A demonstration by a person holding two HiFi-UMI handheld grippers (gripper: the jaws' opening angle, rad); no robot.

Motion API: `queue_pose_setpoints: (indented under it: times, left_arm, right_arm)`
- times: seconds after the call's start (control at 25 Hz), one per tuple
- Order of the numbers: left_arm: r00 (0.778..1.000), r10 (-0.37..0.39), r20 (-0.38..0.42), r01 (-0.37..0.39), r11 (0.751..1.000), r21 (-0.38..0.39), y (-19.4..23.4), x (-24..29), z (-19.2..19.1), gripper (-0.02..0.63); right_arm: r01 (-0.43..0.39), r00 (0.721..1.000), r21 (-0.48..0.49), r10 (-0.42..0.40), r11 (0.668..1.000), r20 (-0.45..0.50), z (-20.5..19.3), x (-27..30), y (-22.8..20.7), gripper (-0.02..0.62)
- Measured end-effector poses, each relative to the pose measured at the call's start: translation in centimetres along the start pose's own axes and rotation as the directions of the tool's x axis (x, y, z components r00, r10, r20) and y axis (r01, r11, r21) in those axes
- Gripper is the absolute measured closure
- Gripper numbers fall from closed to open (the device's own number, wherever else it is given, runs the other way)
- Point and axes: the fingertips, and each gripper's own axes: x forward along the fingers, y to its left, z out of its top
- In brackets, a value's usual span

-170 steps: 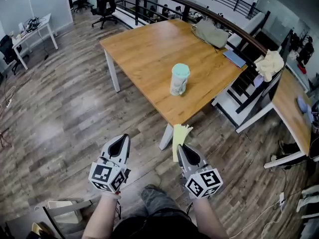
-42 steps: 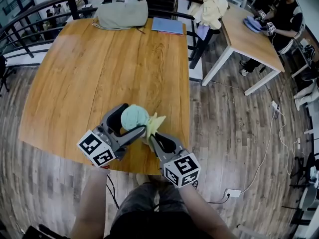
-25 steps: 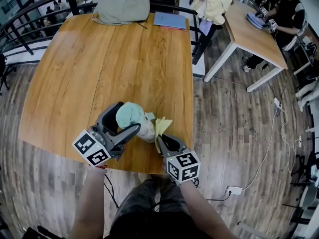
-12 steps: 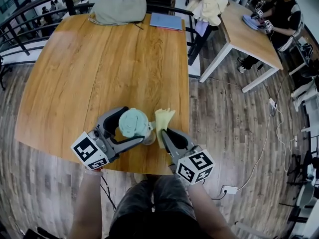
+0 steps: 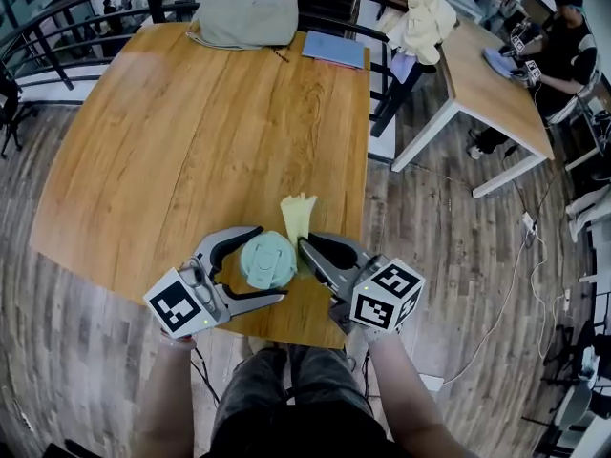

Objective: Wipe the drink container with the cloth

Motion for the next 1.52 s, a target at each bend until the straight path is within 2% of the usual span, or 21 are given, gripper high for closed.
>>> queue_pose_setpoints:
  times: [0.2,0.6,0.84,1.2,1.32,1.4,1.52]
  left_arm:
    - [0.997,0.057,-0.044,-0.057,0.998,0.017,-0.3,0.7,-0.1,0.193]
    - [0.972,0.211,-0.1,-0.212,0.977,0.005,0.0,-0.1,-0.3,0.193]
    - [0.951,0.274,-0.145,-0.274,0.962,0.017,-0.3,-0.1,-0.4,0.193]
    - [0.932,0.326,-0.157,-0.333,0.943,-0.018,0.0,0.2,-0.6,0.193]
    - [0.914,0.371,-0.166,-0.383,0.923,-0.044,0.0,0.2,-0.6,0.193]
    - [0.892,0.42,-0.165,-0.434,0.899,-0.057,-0.1,0.1,-0.6,0.193]
    - [0.831,0.536,-0.153,-0.548,0.834,-0.058,-0.2,-0.1,-0.7,0.192]
  right_arm:
    - [-0.09,0.991,0.044,0.094,0.995,-0.093,-2.0,0.7,-0.8,0.56]
    - [-0.159,0.958,0.151,0.19,0.976,-0.214,-7.9,1.7,-2.8,0.56]
    - [-0.136,0.934,0.151,0.177,0.979,-0.309,-10.7,2.1,-3.9,0.56]
    - [-0.108,0.897,0.077,0.131,0.991,-0.423,-11.7,2.5,-4.9,0.56]
    - [-0.114,0.896,0.051,0.125,0.992,-0.427,-11.5,2.4,-5.0,0.56]
    - [-0.124,0.895,0.037,0.128,0.992,-0.428,-11.3,2.3,-5.0,0.56]
    - [-0.139,0.898,0.027,0.138,0.99,-0.419,-10.7,2.1,-5.0,0.56]
